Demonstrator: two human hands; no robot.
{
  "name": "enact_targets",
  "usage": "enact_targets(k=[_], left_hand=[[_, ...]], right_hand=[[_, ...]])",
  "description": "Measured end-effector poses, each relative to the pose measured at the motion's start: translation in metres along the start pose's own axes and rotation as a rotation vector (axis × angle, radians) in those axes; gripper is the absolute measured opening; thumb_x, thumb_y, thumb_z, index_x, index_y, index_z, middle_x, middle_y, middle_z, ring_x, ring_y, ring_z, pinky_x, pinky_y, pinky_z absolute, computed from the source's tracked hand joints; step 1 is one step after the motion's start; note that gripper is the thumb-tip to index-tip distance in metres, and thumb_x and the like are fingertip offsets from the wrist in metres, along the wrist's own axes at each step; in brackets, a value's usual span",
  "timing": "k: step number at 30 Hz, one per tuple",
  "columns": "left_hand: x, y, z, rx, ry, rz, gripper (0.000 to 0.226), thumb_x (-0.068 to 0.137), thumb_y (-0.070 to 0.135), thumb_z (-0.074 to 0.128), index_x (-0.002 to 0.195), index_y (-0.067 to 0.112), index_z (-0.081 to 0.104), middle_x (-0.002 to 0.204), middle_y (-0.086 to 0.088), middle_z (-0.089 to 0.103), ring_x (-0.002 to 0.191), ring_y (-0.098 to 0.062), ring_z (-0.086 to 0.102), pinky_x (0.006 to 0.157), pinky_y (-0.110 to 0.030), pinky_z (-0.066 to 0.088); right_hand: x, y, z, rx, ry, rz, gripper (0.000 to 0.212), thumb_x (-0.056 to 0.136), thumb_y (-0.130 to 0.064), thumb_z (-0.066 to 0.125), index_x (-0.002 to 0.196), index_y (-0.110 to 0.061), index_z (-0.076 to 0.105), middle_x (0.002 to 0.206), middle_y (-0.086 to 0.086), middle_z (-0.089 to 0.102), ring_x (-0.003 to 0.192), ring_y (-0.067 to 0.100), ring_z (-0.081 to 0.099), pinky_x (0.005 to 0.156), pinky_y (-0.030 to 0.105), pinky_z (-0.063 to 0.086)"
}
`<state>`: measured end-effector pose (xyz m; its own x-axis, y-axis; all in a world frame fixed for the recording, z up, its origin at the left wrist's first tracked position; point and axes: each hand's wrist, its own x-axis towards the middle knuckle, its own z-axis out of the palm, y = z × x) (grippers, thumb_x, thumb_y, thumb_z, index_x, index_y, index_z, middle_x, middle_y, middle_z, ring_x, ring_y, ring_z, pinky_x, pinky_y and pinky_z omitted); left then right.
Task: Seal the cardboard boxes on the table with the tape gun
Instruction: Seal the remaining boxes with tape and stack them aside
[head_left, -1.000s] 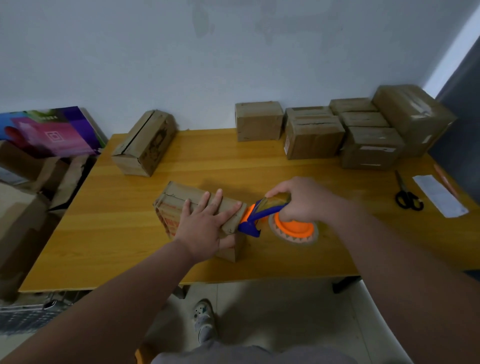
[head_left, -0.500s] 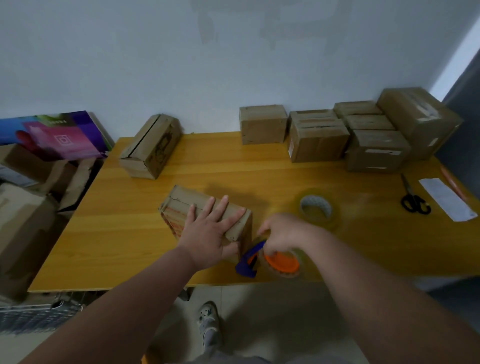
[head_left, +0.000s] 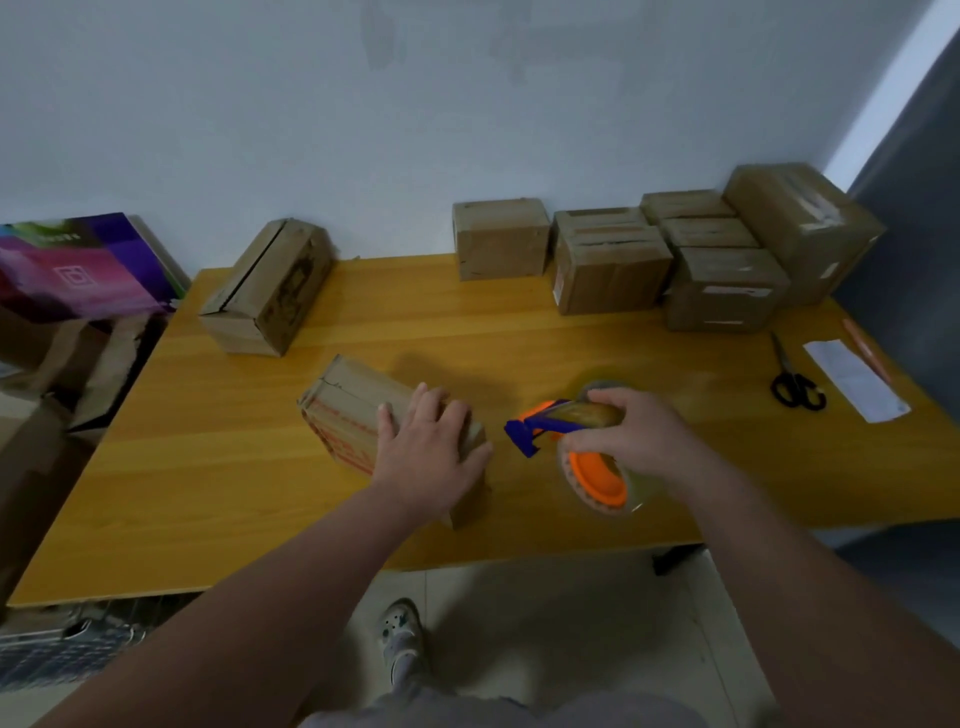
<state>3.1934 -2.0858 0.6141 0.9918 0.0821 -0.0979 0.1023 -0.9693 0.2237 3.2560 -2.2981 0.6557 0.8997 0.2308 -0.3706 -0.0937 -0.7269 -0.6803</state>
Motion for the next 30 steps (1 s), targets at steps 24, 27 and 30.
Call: enact_targets(k=[24, 27, 30], left_hand=[[0.005, -0.012, -0.01, 0.298, -0.233, 0.325, 0.061, 0.089, 0.02, 0.063, 0.141, 0.028, 0.031, 0.159, -0.01, 0.002, 0.146, -0.036, -0.009, 0.117, -0.048, -0.002], [-0.001, -0.026, -0.014, 0.214, -0.208, 0.371, 0.059, 0.087, 0.018, 0.065, 0.139, 0.026, 0.038, 0.159, -0.005, -0.004, 0.147, -0.03, -0.005, 0.117, -0.046, -0.001], [-0.01, -0.033, -0.011, 0.19, -0.141, 0.192, 0.09, 0.086, 0.029, 0.067, 0.153, 0.023, 0.006, 0.157, -0.008, -0.022, 0.146, -0.029, -0.014, 0.118, -0.049, -0.001]], right_hand=[[-0.013, -0.013, 0.005, 1.242, -0.086, 0.476, 0.036, 0.081, -0.028, 0.069, 0.111, -0.008, 0.065, 0.108, 0.017, 0.068, 0.093, 0.032, 0.067, 0.07, 0.041, 0.053], [-0.017, -0.015, 0.007, 1.311, -0.127, 0.49, 0.036, 0.078, -0.02, 0.07, 0.11, -0.007, 0.061, 0.105, 0.018, 0.066, 0.091, 0.032, 0.065, 0.068, 0.043, 0.05], [-0.019, -0.017, 0.011, 1.273, -0.151, 0.481, 0.052, 0.065, -0.017, 0.072, 0.115, -0.006, 0.061, 0.107, 0.017, 0.066, 0.096, 0.031, 0.064, 0.071, 0.042, 0.05]])
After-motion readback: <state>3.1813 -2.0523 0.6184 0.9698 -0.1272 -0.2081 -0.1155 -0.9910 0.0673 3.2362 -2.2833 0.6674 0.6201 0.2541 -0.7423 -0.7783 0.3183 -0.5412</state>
